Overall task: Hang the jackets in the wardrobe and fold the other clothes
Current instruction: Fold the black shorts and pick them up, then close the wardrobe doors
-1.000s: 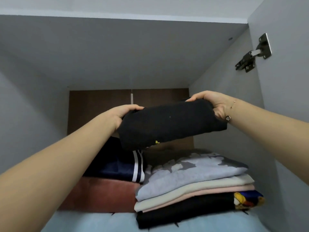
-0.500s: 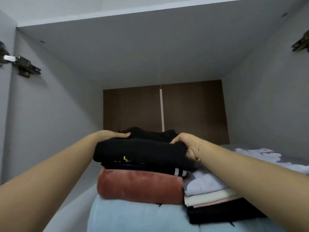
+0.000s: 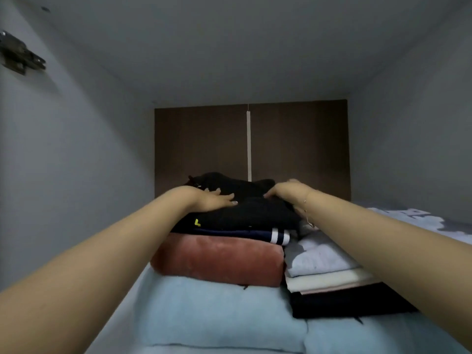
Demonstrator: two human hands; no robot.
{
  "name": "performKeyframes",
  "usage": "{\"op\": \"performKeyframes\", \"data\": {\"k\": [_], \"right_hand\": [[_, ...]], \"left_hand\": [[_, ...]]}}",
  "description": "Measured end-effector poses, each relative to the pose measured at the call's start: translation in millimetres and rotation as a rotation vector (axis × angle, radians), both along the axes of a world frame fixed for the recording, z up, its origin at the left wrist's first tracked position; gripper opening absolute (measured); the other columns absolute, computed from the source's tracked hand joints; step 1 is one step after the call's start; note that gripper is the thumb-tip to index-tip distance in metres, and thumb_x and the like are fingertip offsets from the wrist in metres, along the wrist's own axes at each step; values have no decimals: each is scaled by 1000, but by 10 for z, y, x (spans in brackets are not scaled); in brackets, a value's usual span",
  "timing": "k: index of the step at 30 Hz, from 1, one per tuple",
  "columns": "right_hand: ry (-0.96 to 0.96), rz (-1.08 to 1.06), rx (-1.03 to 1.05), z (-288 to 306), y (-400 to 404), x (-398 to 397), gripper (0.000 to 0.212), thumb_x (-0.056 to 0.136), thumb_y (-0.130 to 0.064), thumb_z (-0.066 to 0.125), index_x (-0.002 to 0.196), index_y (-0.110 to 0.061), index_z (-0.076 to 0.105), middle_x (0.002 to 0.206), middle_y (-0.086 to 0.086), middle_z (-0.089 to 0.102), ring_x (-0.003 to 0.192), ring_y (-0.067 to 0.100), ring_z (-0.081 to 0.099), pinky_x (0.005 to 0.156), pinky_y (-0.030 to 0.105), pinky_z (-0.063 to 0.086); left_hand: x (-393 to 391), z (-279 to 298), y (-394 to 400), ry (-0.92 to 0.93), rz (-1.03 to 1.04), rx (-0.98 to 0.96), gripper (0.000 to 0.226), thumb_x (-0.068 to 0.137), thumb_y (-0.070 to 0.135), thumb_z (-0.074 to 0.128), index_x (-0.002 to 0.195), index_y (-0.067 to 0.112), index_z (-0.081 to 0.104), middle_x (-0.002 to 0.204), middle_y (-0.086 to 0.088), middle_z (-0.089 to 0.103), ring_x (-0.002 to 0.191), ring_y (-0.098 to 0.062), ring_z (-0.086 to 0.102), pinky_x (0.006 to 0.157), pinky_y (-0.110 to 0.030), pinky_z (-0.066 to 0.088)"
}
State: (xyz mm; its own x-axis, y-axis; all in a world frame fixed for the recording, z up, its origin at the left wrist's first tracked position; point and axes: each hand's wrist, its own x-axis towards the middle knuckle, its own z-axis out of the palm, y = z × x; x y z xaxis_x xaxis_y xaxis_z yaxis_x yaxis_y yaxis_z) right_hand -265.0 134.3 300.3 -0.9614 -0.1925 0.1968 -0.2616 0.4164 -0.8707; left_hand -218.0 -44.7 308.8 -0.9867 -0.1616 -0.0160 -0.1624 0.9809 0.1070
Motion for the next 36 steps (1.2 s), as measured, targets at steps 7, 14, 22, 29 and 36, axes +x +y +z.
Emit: {"op": "performKeyframes", "data": {"k": [7, 14, 22, 29, 36], "right_hand": [[114, 287, 606, -43, -119, 161, 58, 103, -49, 29, 148, -13, 38, 154, 10, 34, 140, 26, 35, 107, 28, 27], [173, 314, 596, -102, -130, 109, 59, 105, -47, 26, 151, -11, 29, 159, 12, 26, 145, 26, 26, 115, 32, 19], [718, 81, 502, -511, 348, 965, 58, 104, -48, 27, 154, -19, 25, 161, 6, 23, 148, 27, 17, 120, 42, 18], [845, -111, 363, -1478, 1195, 2611, 59, 102, -40, 38, 155, -21, 20, 162, 3, 18, 150, 22, 11, 122, 37, 12], [888, -257, 593, -2236, 1918, 4176, 61, 102, -33, 40, 155, -20, 15, 163, 5, 8, 151, 23, 5, 122, 44, 9]], "left_hand": [[-54, -120, -264, 36, 200, 183, 78, 91, 76, 20, 156, 36, 1, 164, 3, -9, 151, -23, -8, 119, -47, -5], [144, -291, -210, 521, 145, 339, 58, 94, 66, 37, 133, 30, 59, 149, -3, 47, 136, -24, 42, 114, -36, 28], [1356, -824, 126, 931, -3, -137, 52, 103, 38, 35, 152, 25, 32, 155, -1, 38, 144, -16, 30, 120, -38, 13], [2679, -1787, 693, 957, -60, -331, 60, 101, 45, 33, 156, 24, 19, 164, -4, 15, 151, -20, 10, 122, -45, 5], [4011, -2619, 1492, 935, -161, -289, 65, 96, 47, 27, 156, 23, 20, 164, -8, 8, 152, -23, 7, 121, -53, 10]]}}
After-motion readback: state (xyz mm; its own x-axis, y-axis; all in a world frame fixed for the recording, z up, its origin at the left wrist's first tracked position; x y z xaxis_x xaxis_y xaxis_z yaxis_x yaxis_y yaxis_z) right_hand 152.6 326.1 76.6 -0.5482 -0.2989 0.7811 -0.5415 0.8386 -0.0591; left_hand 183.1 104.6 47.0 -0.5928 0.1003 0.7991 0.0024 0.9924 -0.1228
